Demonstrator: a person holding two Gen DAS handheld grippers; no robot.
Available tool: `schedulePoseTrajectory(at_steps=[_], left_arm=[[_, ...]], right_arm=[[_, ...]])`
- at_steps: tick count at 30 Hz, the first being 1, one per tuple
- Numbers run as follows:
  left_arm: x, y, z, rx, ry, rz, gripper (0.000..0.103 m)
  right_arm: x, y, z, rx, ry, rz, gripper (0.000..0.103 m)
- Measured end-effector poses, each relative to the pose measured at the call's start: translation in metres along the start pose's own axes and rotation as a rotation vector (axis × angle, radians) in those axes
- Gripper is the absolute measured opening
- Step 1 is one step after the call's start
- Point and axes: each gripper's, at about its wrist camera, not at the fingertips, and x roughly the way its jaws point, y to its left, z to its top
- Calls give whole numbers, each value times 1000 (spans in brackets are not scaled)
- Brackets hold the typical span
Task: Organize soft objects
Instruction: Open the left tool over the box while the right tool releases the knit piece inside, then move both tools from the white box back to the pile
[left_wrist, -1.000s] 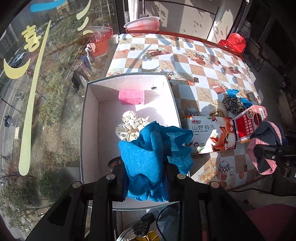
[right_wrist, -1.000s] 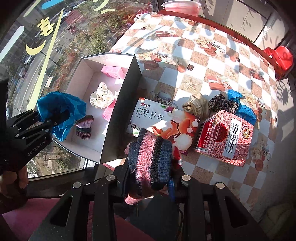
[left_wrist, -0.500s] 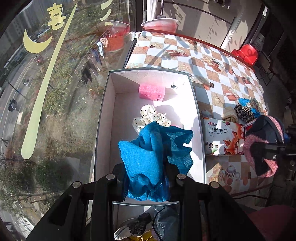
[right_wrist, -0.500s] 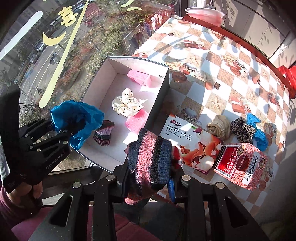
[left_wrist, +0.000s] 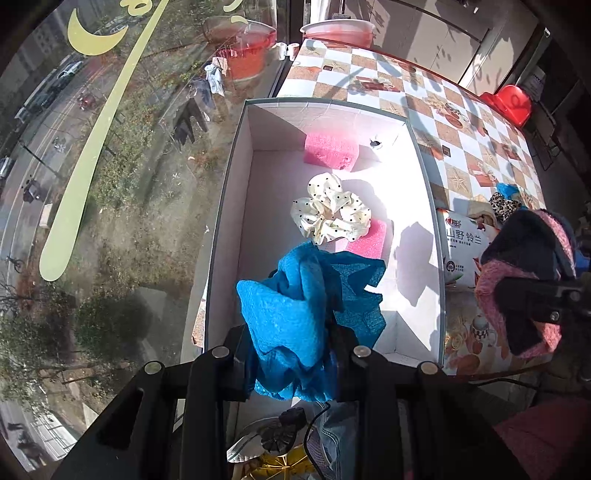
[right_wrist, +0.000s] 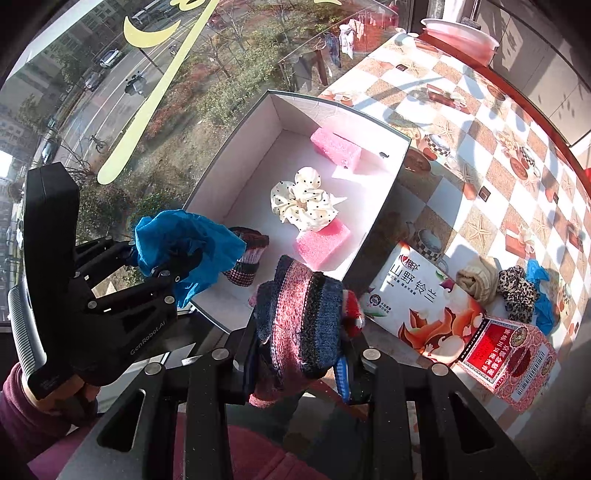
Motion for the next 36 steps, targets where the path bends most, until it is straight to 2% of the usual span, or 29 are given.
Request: schedulePoseTrajectory(at_steps=[13,24,25,27,29,30,32,34,36], left_arm=[[8,9,-3,-34,29,5,32],[17,5,-3,-12,45,7,33],[16,5,-3,-11,39,5,36],[15,5,-2,-6,31,-3,49],[14,4,-2,0,26,-3,80],[13,3,-2,2,21,4,85],[12,3,-2,-3,7,3,88],[10,6,-1,-22,-2,-14,95],[8,9,1,-44,-14,-28,95]], right_arm=[[17,10,9,-36,32,-1,33],[32,13,16,-31,46,15,33],[31,13,17,-31,43,19,33],[32,13,20,-30,40,29,36],[29,13,20,-27,27,33,57],[28,12,21,-23,21,37,63],[25,10,23,-13,6,37,86],[22,6,24,4,5,26,88],[22,0,25,26,18,16,88]])
